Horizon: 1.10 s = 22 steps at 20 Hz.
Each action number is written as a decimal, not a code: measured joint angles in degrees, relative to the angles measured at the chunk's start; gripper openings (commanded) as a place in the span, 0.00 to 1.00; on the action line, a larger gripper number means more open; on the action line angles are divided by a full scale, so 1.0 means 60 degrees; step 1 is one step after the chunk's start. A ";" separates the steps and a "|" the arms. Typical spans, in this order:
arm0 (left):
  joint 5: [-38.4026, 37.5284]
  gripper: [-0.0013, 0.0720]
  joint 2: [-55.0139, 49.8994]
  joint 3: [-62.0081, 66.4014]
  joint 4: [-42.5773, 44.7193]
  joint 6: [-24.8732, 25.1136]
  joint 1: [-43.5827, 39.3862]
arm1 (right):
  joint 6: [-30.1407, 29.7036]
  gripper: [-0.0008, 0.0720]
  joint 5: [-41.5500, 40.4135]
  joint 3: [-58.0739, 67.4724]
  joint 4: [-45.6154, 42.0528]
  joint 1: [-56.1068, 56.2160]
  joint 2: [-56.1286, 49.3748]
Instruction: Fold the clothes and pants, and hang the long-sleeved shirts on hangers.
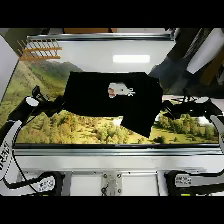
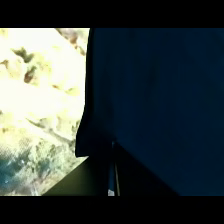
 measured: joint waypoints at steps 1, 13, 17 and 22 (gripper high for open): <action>-0.0011 0.03 -0.0004 0.0000 0.0004 0.0018 0.0000 | -0.0087 0.80 -0.0142 0.0120 0.0149 0.0200 -0.0204; -0.0401 0.03 0.0761 0.1191 0.0000 0.0047 0.0554 | -0.0918 0.03 0.0219 0.2171 -0.0616 0.1107 0.0386; -0.0586 0.03 0.2554 0.3322 -0.0011 0.0127 0.0834 | -0.0984 0.03 0.1126 0.4237 -0.1370 0.1118 0.2426; -0.0627 0.03 0.5235 0.5610 0.0007 0.0656 0.0922 | -0.1027 0.03 0.0987 0.6025 -0.1759 0.1118 0.5621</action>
